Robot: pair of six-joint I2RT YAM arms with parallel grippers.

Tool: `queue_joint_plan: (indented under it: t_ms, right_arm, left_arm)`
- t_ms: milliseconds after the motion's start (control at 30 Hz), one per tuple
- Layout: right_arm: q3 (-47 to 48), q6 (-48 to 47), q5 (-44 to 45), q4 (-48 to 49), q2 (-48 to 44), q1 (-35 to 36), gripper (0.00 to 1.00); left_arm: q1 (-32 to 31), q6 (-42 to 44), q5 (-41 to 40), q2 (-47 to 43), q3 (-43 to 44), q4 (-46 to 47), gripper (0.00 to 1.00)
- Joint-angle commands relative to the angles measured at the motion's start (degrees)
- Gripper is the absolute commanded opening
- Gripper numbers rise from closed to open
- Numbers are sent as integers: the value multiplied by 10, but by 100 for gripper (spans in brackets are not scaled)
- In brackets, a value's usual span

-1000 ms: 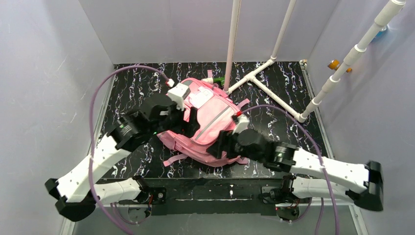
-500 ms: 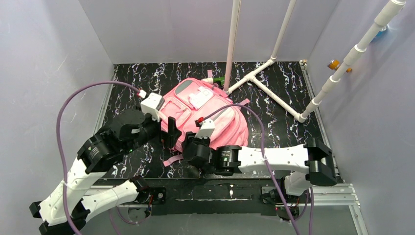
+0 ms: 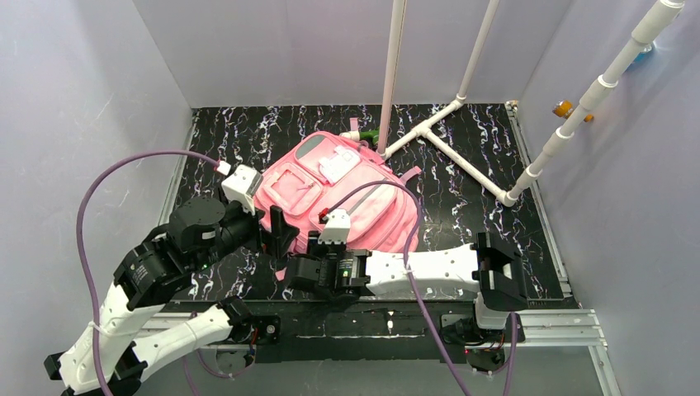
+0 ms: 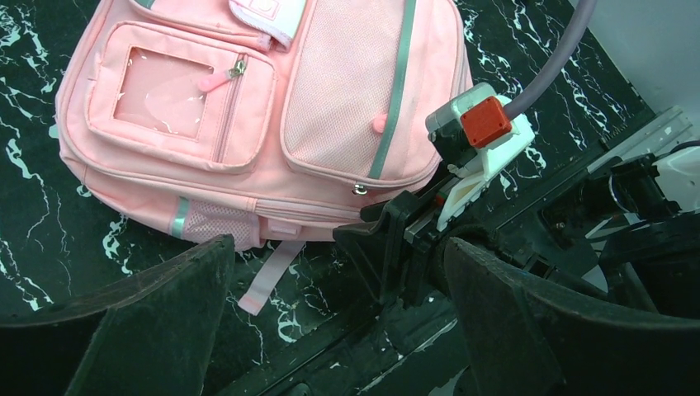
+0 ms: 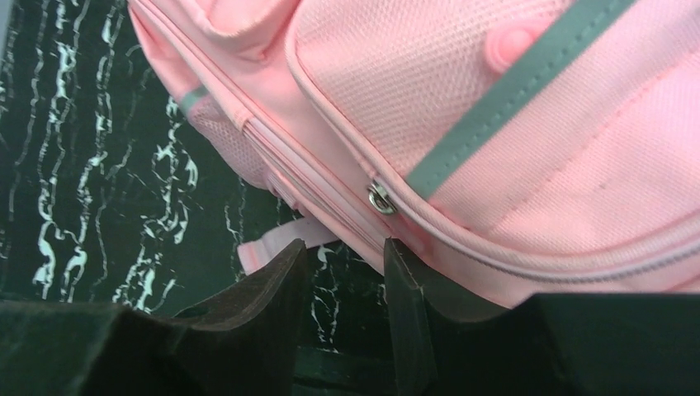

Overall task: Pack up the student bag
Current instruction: Unzip the student bag at the center of the board.

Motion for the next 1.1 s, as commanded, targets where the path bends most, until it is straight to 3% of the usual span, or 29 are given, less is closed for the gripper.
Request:
queue_joint_plan:
  t_ms: [0,133,267,533,800,1067]
  right_arm:
    - [3,64,32,-72,-5,7,49]
    - [17,42,39,-92,-11,9,50]
    - [20,-34,13,-57,-15,9,53]
    - [-6,-63,-1,-7,-42,13,51]
    - [27,-52,7,-57,-33,13,52]
    - [142,12,95,-220,60,11,54]
  left_arm:
    - [4,4,11,-17,-16,-5,98]
    - [3,-2,19,-32,-30,-1,98]
    - [4,-9,28,-41,-41,0,98]
    - [4,-8,22,-50,-45,3,98]
    - [3,-8,25,-49,-48,4,98]
    - [4,-10,32,-48,-55,12,98]
